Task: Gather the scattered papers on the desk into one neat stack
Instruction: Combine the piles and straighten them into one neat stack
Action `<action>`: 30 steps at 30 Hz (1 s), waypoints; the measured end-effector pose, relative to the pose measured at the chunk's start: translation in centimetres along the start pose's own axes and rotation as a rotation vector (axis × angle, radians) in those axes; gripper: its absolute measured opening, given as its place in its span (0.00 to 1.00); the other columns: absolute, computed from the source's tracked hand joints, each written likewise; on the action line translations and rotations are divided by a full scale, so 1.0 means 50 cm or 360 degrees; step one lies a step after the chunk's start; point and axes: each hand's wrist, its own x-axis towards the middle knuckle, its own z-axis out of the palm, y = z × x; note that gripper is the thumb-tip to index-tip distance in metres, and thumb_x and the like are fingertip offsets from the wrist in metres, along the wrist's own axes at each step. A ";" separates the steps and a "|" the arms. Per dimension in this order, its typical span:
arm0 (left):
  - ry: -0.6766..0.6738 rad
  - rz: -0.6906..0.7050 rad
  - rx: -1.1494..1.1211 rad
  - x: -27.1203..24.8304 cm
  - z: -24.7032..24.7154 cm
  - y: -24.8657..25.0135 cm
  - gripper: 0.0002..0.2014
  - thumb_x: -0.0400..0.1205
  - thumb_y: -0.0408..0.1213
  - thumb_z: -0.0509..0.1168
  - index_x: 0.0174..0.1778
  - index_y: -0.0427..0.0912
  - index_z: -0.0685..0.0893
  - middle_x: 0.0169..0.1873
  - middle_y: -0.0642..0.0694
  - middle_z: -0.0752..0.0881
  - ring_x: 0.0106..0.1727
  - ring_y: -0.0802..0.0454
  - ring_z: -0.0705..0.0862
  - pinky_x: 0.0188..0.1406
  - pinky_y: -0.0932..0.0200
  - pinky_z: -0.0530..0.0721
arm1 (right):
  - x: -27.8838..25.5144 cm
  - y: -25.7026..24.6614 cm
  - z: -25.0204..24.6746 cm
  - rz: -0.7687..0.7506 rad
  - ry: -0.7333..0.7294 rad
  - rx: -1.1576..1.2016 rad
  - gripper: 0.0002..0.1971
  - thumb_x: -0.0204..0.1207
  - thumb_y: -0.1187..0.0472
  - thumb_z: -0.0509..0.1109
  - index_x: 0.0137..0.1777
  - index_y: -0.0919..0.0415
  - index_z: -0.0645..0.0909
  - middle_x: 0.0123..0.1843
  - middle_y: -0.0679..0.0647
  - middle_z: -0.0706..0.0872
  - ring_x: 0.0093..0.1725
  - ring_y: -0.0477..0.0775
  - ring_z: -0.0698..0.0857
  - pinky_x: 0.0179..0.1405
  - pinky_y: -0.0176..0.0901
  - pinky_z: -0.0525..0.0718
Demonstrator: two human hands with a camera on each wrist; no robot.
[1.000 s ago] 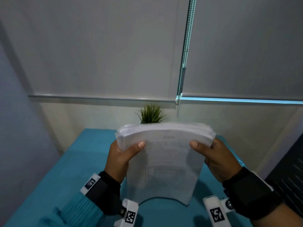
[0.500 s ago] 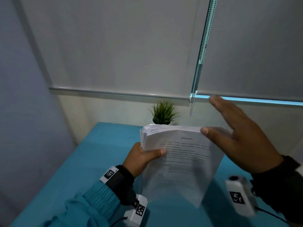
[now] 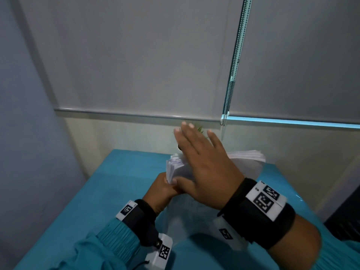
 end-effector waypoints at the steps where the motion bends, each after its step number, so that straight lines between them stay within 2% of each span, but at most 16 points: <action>1: 0.0013 -0.0006 0.0006 0.000 0.000 -0.001 0.20 0.60 0.41 0.78 0.49 0.44 0.92 0.50 0.37 0.92 0.51 0.48 0.88 0.57 0.42 0.86 | 0.001 -0.001 0.004 -0.0032 -0.0041 -0.0007 0.49 0.73 0.37 0.65 0.85 0.55 0.42 0.87 0.53 0.45 0.86 0.52 0.45 0.83 0.62 0.46; 5: 0.0057 -0.0075 -0.0028 -0.002 0.000 0.001 0.19 0.59 0.45 0.79 0.46 0.48 0.94 0.51 0.36 0.92 0.51 0.46 0.89 0.60 0.43 0.85 | -0.006 0.028 -0.005 0.0029 -0.0020 0.0017 0.51 0.72 0.32 0.62 0.85 0.54 0.39 0.87 0.52 0.41 0.85 0.50 0.43 0.83 0.58 0.43; 8: 0.0050 -0.0160 -0.0078 -0.005 -0.003 0.000 0.22 0.62 0.46 0.80 0.51 0.42 0.93 0.52 0.35 0.92 0.54 0.41 0.90 0.64 0.42 0.85 | -0.029 0.085 -0.011 0.0141 -0.0093 -0.0095 0.50 0.72 0.30 0.60 0.85 0.53 0.39 0.87 0.52 0.42 0.85 0.50 0.45 0.84 0.57 0.44; 13: 0.0030 -0.0241 -0.0083 0.001 -0.004 -0.001 0.24 0.64 0.48 0.79 0.52 0.39 0.92 0.52 0.36 0.92 0.55 0.37 0.90 0.63 0.38 0.85 | -0.068 0.164 -0.024 0.0252 -0.0131 -0.0085 0.52 0.65 0.26 0.61 0.84 0.47 0.45 0.86 0.46 0.53 0.84 0.45 0.54 0.84 0.53 0.47; 14: 0.0024 -0.0247 -0.0077 0.001 -0.003 -0.001 0.23 0.65 0.48 0.79 0.52 0.39 0.92 0.52 0.36 0.91 0.55 0.36 0.89 0.63 0.38 0.84 | -0.076 0.179 -0.027 0.0297 -0.0048 0.0005 0.53 0.62 0.24 0.62 0.84 0.45 0.46 0.85 0.44 0.54 0.83 0.43 0.54 0.83 0.51 0.50; 15: 0.0017 -0.0247 -0.0083 0.001 -0.003 -0.002 0.23 0.65 0.48 0.79 0.52 0.39 0.92 0.52 0.36 0.91 0.56 0.35 0.89 0.64 0.38 0.84 | -0.087 0.199 -0.026 0.0369 0.0117 0.0195 0.55 0.60 0.24 0.66 0.83 0.42 0.46 0.85 0.42 0.54 0.83 0.42 0.54 0.83 0.49 0.53; 17: 0.0017 -0.0246 -0.0128 -0.001 -0.010 -0.003 0.22 0.66 0.47 0.78 0.53 0.39 0.91 0.54 0.35 0.91 0.56 0.35 0.89 0.64 0.37 0.84 | -0.111 0.234 -0.008 0.0590 0.0449 0.0876 0.59 0.54 0.32 0.80 0.82 0.38 0.48 0.83 0.38 0.55 0.81 0.38 0.56 0.79 0.42 0.59; 19: -0.0001 -0.0229 -0.0157 -0.003 -0.013 -0.003 0.21 0.66 0.47 0.78 0.52 0.41 0.92 0.54 0.35 0.91 0.55 0.36 0.89 0.63 0.39 0.85 | -0.141 0.251 0.039 0.0790 0.0565 0.1656 0.66 0.46 0.41 0.87 0.82 0.43 0.51 0.81 0.41 0.61 0.79 0.40 0.63 0.71 0.33 0.69; 20: -0.0007 -0.0218 -0.0151 -0.004 -0.013 -0.003 0.21 0.65 0.47 0.78 0.52 0.42 0.91 0.54 0.35 0.91 0.54 0.38 0.89 0.61 0.41 0.86 | -0.154 0.252 0.076 0.0834 0.0536 0.1941 0.66 0.44 0.49 0.89 0.82 0.48 0.54 0.79 0.46 0.67 0.78 0.45 0.68 0.65 0.28 0.75; 22: 0.0002 -0.0187 -0.0107 -0.007 -0.007 -0.006 0.26 0.62 0.47 0.79 0.55 0.41 0.90 0.54 0.37 0.91 0.55 0.40 0.89 0.60 0.44 0.86 | -0.170 0.232 0.137 0.0923 0.0429 0.2339 0.51 0.50 0.62 0.84 0.77 0.61 0.67 0.68 0.53 0.82 0.69 0.51 0.81 0.53 0.30 0.84; 23: 0.0011 -0.0159 -0.0081 -0.007 -0.002 -0.006 0.28 0.62 0.46 0.80 0.58 0.40 0.88 0.54 0.37 0.91 0.56 0.41 0.89 0.61 0.44 0.86 | -0.174 0.215 0.159 0.0953 0.0405 0.2358 0.44 0.51 0.59 0.86 0.70 0.64 0.75 0.60 0.52 0.89 0.61 0.48 0.86 0.50 0.32 0.85; 24: 0.0031 -0.0138 -0.0052 -0.007 0.002 -0.009 0.29 0.62 0.46 0.80 0.59 0.39 0.88 0.55 0.38 0.91 0.57 0.41 0.89 0.62 0.43 0.85 | -0.178 0.196 0.176 0.0972 0.0408 0.2278 0.37 0.52 0.51 0.87 0.63 0.61 0.81 0.52 0.47 0.92 0.54 0.42 0.88 0.48 0.32 0.85; 25: 0.0070 -0.0117 -0.0013 -0.006 0.005 -0.011 0.29 0.63 0.47 0.80 0.59 0.40 0.87 0.55 0.40 0.91 0.58 0.42 0.89 0.64 0.41 0.85 | -0.176 0.181 0.188 0.1009 0.0444 0.2118 0.27 0.59 0.44 0.83 0.55 0.56 0.85 0.47 0.40 0.92 0.49 0.36 0.88 0.48 0.31 0.84; 26: 0.0119 -0.0093 0.0047 -0.005 0.009 -0.012 0.29 0.64 0.49 0.80 0.60 0.41 0.87 0.55 0.42 0.91 0.58 0.44 0.89 0.64 0.39 0.84 | -0.169 0.164 0.190 0.1046 0.0445 0.1977 0.17 0.67 0.43 0.76 0.50 0.52 0.85 0.44 0.35 0.91 0.46 0.31 0.87 0.48 0.32 0.84; 27: 0.0152 -0.0062 0.0122 -0.005 0.018 -0.012 0.27 0.67 0.52 0.78 0.60 0.44 0.87 0.55 0.45 0.91 0.58 0.47 0.89 0.65 0.37 0.84 | -0.162 0.150 0.187 0.1056 0.0425 0.1888 0.14 0.72 0.42 0.70 0.48 0.51 0.85 0.43 0.35 0.91 0.45 0.30 0.87 0.51 0.36 0.84; 30: 0.0143 0.0064 0.0320 -0.008 0.057 0.005 0.21 0.80 0.54 0.67 0.69 0.53 0.81 0.61 0.54 0.88 0.64 0.56 0.85 0.70 0.41 0.81 | -0.147 0.117 0.184 0.1039 0.0418 0.1758 0.26 0.73 0.32 0.63 0.55 0.52 0.85 0.50 0.43 0.91 0.53 0.40 0.88 0.58 0.46 0.85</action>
